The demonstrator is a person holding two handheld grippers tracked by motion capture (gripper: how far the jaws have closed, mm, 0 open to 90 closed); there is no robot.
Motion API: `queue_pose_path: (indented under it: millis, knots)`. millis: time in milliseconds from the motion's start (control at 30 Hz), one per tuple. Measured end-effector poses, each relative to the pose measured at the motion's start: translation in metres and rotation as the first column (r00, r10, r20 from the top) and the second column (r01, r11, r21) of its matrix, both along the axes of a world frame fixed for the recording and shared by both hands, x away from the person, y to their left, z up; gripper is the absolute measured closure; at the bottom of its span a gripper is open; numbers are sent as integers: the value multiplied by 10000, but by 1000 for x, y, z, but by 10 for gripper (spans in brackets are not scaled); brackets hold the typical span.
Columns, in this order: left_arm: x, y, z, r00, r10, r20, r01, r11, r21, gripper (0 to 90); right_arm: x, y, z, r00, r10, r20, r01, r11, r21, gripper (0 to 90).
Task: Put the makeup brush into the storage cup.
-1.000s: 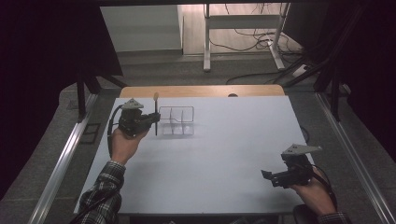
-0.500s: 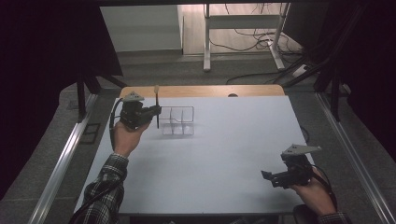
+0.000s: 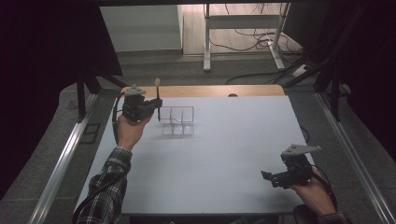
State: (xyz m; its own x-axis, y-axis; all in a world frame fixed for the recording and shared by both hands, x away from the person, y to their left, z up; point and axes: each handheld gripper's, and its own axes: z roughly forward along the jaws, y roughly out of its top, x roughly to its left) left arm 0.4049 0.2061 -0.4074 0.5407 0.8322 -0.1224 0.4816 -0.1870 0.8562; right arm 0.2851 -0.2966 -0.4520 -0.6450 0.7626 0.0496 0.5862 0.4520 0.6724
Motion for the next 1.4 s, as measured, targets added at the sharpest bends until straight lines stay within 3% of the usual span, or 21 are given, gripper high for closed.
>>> queue_pose_path:
  millis: [1000, 1400]
  knots:
    - [36, -16, -3, 9999, 102, 97, -103, 9999, 139, 832, 1, 0, -2, 9998, 169, -86, -170, 9998, -95, 2]
    - [35, -15, -17, 9997, 238, -36, -237, 9995, 210, 833, 1, 1, -2, 9997, 178, -137, -180, 9998, -118, 5]
